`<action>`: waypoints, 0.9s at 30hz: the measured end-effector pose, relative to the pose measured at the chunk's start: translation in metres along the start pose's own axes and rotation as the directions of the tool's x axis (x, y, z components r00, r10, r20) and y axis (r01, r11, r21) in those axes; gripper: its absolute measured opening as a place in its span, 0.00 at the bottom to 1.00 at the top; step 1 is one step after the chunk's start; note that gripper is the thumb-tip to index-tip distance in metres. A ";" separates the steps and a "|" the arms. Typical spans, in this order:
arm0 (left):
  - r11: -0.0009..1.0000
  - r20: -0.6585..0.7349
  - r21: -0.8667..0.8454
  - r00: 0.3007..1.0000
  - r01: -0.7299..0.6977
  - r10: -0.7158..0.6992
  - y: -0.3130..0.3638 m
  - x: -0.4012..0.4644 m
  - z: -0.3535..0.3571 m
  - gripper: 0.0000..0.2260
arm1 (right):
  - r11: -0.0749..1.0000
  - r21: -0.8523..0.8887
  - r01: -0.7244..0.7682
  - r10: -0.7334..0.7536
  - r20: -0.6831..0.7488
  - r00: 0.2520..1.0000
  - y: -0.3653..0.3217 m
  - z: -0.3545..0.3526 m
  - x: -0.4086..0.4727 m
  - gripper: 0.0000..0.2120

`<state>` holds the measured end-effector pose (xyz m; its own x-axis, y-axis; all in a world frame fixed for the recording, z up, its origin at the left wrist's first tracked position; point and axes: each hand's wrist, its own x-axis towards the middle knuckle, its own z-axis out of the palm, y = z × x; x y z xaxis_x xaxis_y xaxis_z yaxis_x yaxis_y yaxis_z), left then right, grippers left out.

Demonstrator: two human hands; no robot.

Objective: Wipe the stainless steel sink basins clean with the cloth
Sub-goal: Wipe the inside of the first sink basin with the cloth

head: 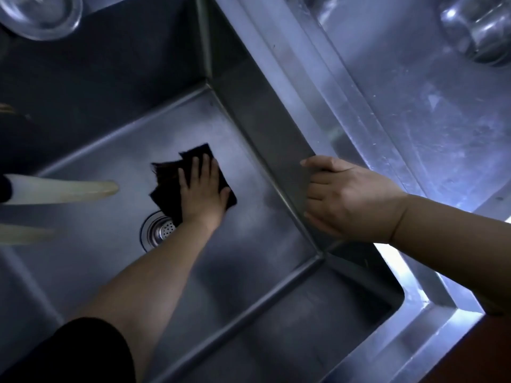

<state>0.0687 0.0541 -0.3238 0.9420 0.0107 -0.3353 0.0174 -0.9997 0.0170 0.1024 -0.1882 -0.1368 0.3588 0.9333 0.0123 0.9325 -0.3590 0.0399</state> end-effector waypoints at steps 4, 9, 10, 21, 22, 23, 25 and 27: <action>0.979 0.039 -0.077 0.981 -0.187 0.190 0.032 -0.073 0.028 0.31 | 0.999 -0.028 0.040 -0.040 0.002 0.999 0.001 -0.001 -0.001 0.14; 0.937 0.113 -0.072 0.931 -0.342 0.348 0.020 -0.145 0.048 0.31 | 0.997 -0.047 0.058 -0.058 -0.007 0.998 0.000 0.000 -0.001 0.16; 0.937 0.129 -0.066 0.928 -0.343 0.349 0.012 -0.155 0.049 0.31 | 0.996 -0.057 0.064 -0.065 -0.004 0.998 0.000 -0.001 -0.001 0.16; 0.931 0.170 -0.206 0.948 0.301 -0.269 -0.038 -0.135 0.035 0.32 | 0.996 0.051 0.067 -0.072 0.117 0.991 -0.064 0.029 0.045 0.14; 0.909 0.174 -0.204 0.927 0.363 -0.332 -0.037 -0.125 0.032 0.32 | 0.993 0.089 0.075 -0.085 0.124 0.989 -0.073 0.034 0.051 0.15; 0.897 0.211 -0.189 0.909 0.400 -0.361 -0.036 -0.115 0.029 0.31 | 0.989 0.122 0.086 -0.102 0.130 0.986 -0.082 0.041 0.055 0.15; 0.888 0.271 -0.189 0.891 0.419 -0.363 -0.035 -0.100 0.024 0.30 | 0.978 0.187 0.092 -0.125 0.174 0.977 -0.099 0.054 0.062 0.16; 0.898 0.282 -0.185 0.897 0.398 -0.340 -0.039 -0.099 0.022 0.30 | 0.967 0.245 0.065 -0.124 0.232 0.965 -0.117 0.069 0.068 0.16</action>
<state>-0.0324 0.0912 -0.3124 0.7451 0.3432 -0.5719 0.4530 -0.8897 0.0563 0.0205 -0.0831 -0.2091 0.2404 0.9442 -0.2251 0.9355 -0.2872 -0.2059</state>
